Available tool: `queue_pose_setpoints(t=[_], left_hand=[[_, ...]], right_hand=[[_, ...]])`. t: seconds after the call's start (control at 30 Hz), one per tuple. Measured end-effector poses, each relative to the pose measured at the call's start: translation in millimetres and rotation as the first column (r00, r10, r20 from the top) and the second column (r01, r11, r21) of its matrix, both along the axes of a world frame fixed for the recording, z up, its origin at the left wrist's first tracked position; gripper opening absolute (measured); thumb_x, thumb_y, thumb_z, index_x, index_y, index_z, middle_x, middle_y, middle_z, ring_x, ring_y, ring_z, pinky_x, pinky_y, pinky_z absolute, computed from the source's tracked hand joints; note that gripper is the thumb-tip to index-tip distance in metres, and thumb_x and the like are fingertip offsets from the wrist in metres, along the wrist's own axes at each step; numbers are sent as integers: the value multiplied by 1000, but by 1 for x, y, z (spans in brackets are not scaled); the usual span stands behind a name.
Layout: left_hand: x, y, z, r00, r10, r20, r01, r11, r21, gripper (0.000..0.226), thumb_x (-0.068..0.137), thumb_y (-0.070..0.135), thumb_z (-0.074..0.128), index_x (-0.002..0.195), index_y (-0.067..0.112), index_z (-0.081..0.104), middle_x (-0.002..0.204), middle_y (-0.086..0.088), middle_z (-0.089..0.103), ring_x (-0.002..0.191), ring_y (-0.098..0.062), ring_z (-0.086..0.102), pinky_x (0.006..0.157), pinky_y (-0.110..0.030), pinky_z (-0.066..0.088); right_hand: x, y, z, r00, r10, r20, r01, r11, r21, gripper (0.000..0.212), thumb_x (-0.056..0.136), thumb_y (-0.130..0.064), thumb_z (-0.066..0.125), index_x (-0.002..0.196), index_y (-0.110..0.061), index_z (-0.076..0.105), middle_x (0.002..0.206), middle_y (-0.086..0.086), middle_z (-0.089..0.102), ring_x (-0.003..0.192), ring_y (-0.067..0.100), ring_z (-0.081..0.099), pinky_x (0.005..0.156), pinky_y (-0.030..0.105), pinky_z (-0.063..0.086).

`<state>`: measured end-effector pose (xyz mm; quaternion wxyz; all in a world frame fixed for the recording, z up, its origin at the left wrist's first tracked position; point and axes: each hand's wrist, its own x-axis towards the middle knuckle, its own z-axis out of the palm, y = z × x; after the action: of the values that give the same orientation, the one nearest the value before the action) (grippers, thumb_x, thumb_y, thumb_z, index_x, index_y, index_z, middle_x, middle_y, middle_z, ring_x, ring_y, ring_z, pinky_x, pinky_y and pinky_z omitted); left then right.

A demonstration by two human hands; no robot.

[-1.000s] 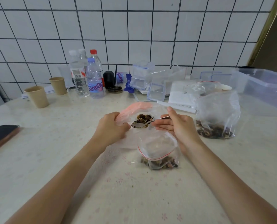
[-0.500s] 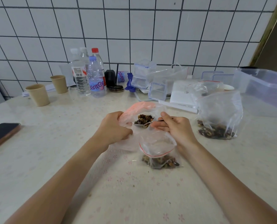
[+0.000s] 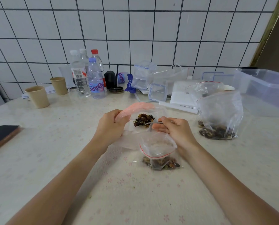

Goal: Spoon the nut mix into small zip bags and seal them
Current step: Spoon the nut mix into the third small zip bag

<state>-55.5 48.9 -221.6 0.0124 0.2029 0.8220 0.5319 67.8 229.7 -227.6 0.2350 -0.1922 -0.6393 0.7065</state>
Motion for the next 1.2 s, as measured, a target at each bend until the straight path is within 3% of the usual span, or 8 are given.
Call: queue_pose_setpoints(t=[0.27,0.4,0.6,0.73,0.9,0.97,1.1,1.2], left_hand=[[-5,1,-4,996,45,-71,-43,999,34,12,103,32,58,99,30,70,83,8,69,53,2,64,42,-15,45],[-3,-3,-5,991,44,-122,-43,999,12,19,104,33,57,114,22,69,89,7,71,62,-7,67,62,-38,60],[-2,-9,2,979,20,-205,-36,997,-75,41,93,43,72,130,26,62,112,18,65,97,-7,62,73,-17,44],[10,-11,15,932,27,-362,-52,997,-61,52,88,49,75,134,31,59,124,20,56,113,-5,54,94,-27,45],[38,-9,30,851,-10,-526,-14,999,-41,20,91,43,72,107,34,65,99,22,66,88,2,62,71,-11,42],[48,-8,33,872,-54,-487,-5,993,-118,13,92,48,67,94,36,67,82,22,68,77,0,64,64,-17,47],[55,-6,31,913,-168,-372,6,917,-398,37,98,60,52,83,32,71,72,15,69,65,-8,65,70,-37,58],[52,-6,28,943,-248,-223,118,873,-473,44,100,60,48,83,28,73,68,6,74,53,-9,68,71,-36,59]], right_hand=[[5,3,5,1000,-6,-15,6,998,-55,29,109,-18,50,99,3,67,88,22,78,85,30,79,71,25,63],[7,5,8,1000,-15,-19,13,996,-94,30,110,-20,47,103,4,65,87,24,78,83,32,79,68,28,64],[8,12,15,999,-50,-14,49,997,-64,38,112,-27,43,100,2,65,77,19,77,78,33,79,62,32,64],[12,18,25,997,-51,-61,48,998,-49,41,112,-29,41,94,-1,64,72,17,76,73,34,79,55,32,63],[26,31,44,993,-55,-104,53,998,-24,42,111,-30,42,91,-3,66,72,18,75,73,38,78,57,35,63],[33,36,52,991,-46,-124,47,999,1,41,111,-29,42,88,-4,65,69,17,74,71,39,77,58,36,62],[45,44,65,994,-4,-113,14,996,86,41,111,-28,43,84,-6,66,67,16,72,71,43,76,62,40,61],[52,44,71,996,61,-61,-51,987,152,40,109,-29,46,84,-6,66,68,19,72,72,45,75,63,42,62]])
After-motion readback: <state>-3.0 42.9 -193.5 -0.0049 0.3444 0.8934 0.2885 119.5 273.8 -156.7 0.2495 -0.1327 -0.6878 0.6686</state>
